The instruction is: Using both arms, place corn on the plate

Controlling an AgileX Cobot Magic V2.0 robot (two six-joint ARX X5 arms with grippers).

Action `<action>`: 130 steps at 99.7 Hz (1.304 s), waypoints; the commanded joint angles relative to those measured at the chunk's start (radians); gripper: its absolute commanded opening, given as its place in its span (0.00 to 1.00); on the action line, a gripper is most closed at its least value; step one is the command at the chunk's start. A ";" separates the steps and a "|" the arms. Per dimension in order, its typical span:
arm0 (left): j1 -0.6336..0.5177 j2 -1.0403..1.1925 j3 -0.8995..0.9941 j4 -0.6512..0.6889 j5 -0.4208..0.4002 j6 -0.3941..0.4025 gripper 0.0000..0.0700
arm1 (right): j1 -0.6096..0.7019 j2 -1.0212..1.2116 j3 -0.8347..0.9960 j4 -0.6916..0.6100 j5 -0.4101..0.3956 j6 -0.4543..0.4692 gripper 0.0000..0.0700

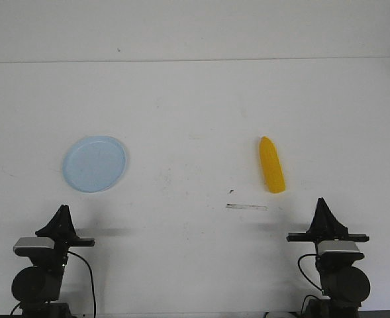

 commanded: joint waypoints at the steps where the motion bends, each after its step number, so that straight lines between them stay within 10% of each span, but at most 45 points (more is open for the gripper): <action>1: 0.002 -0.002 -0.021 0.010 -0.002 -0.001 0.00 | 0.001 0.002 -0.001 0.010 0.000 -0.002 0.02; 80: 0.002 0.005 0.034 0.102 -0.003 -0.028 0.00 | 0.001 0.002 -0.001 0.010 0.000 -0.002 0.02; 130: 0.002 0.342 0.379 -0.110 -0.003 -0.054 0.00 | 0.001 0.002 -0.001 0.010 0.000 -0.002 0.02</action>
